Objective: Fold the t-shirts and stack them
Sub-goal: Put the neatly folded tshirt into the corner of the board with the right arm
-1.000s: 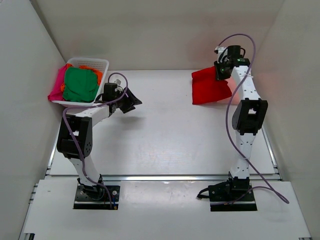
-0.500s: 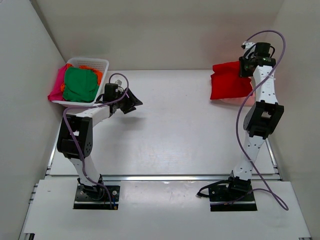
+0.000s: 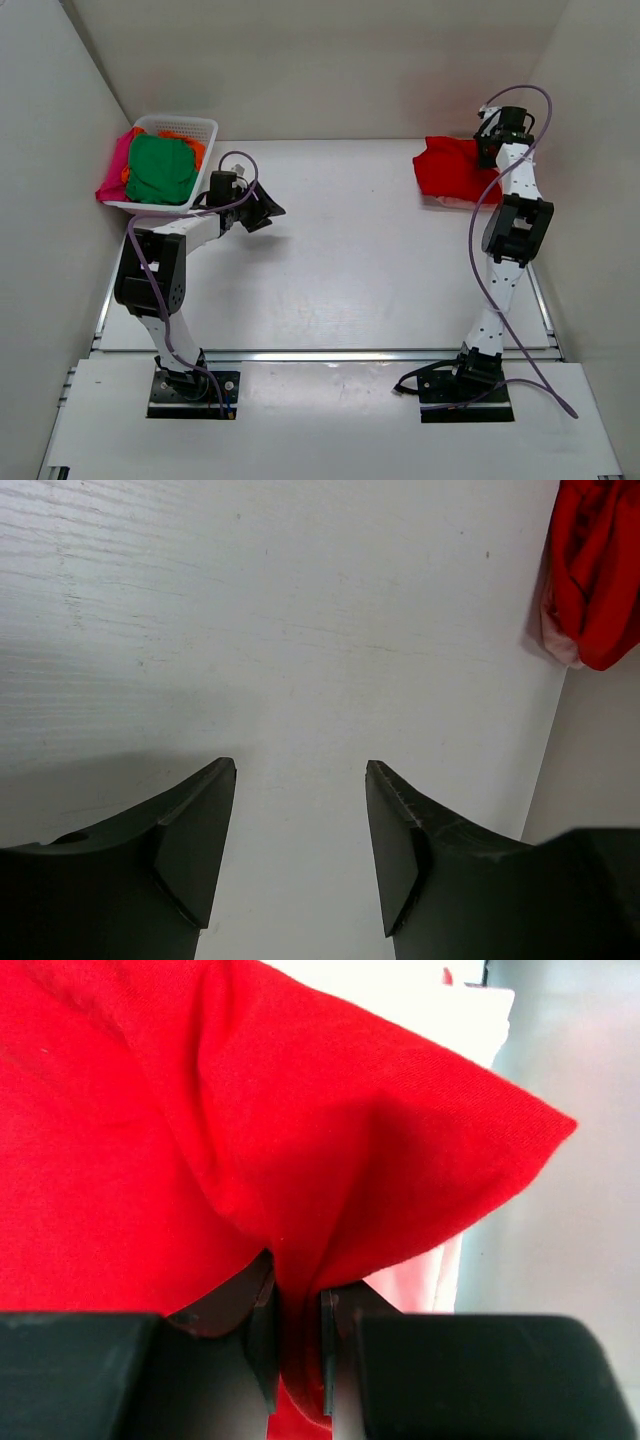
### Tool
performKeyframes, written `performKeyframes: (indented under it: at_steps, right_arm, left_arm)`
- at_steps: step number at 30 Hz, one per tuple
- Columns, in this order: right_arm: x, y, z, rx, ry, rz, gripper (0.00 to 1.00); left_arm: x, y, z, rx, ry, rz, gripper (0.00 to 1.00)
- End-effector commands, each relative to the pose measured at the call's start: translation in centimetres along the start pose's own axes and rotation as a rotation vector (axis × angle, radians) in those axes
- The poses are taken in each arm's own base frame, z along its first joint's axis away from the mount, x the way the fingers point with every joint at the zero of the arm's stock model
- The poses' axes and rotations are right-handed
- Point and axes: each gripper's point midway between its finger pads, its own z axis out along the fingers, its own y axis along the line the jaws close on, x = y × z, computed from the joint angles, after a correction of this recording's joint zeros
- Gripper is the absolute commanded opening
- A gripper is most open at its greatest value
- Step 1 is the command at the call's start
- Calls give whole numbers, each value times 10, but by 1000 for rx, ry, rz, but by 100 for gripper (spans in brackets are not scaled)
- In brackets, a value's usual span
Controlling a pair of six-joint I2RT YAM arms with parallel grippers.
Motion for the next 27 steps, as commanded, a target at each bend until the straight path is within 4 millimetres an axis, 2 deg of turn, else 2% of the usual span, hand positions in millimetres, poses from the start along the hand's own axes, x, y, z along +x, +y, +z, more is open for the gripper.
performKeyframes:
  at_steps: [1, 3, 5, 6, 7, 8, 10, 11, 13, 14, 15, 16, 17, 18, 19, 20, 21, 23, 24, 26, 27]
  right_arm:
    - [-42, -36, -9, 150, -138, -13, 8]
    - [-47, -48, -9, 216, -156, -5, 16]
    - [-56, -52, -16, 249, -177, -8, 42]
    - [-62, -54, -18, 272, -198, -4, 49]
    - [-67, -50, -19, 279, -212, -17, 61]
    - [-71, -55, -30, 313, -219, -10, 72]
    - [-88, -55, -46, 373, -259, -24, 83]
    - [-101, -54, -63, 391, -289, -30, 86]
    - [-124, -51, -97, 397, -350, -24, 88]
    - [-122, -42, -99, 383, -349, -13, 88]
    - [-131, -43, -121, 387, -381, 0, 90]
    - [-138, -32, -138, 356, -417, 15, 91]
    - [-131, -15, -134, 312, -408, 26, 95]
    - [-123, -2, -140, 285, -398, 29, 96]
    - [-133, 13, -159, 267, -447, 23, 96]
    - [-124, 37, -152, 233, -423, -3, 98]
    - [-121, 45, -160, 217, -425, -3, 98]
    - [-104, 94, -153, 61, -387, 0, 98]
    - [-93, 102, -147, 24, -357, 43, 92]
    - [-71, 134, -141, -119, -292, 97, 83]
    - [-59, 140, -139, -142, -265, 138, 80]
  left_arm:
    - [1, -8, -5, 18, -8, 32, 65]
    - [2, -7, -4, 9, -3, 28, 66]
    - [1, -10, -5, 17, -6, 32, 66]
    - [2, -13, -5, 21, -8, 37, 66]
    - [3, -12, -5, 18, -4, 34, 66]
    - [7, -12, -6, 16, 5, 32, 65]
    - [5, -17, -9, 17, -8, 45, 66]
    - [6, -16, -11, 11, 2, 41, 67]
    - [5, -24, -18, 20, -7, 59, 67]
    - [4, -25, -22, 9, -12, 65, 68]
    - [6, -24, -27, -1, -11, 77, 69]
    - [6, -28, -34, 0, -23, 104, 68]
    - [14, -21, -38, -28, -7, 112, 69]
    - [16, -24, -45, -32, -10, 121, 69]
    - [18, -24, -54, -30, -20, 132, 70]
    - [25, -17, -58, -44, -8, 126, 70]
    - [28, -17, -69, -41, -14, 130, 70]
    - [44, -3, -83, -69, -1, 121, 70]
    - [43, -10, -96, -51, -26, 130, 70]
    - [52, -5, -109, -59, -37, 131, 71]
    - [55, -5, -120, -46, -54, 128, 71]
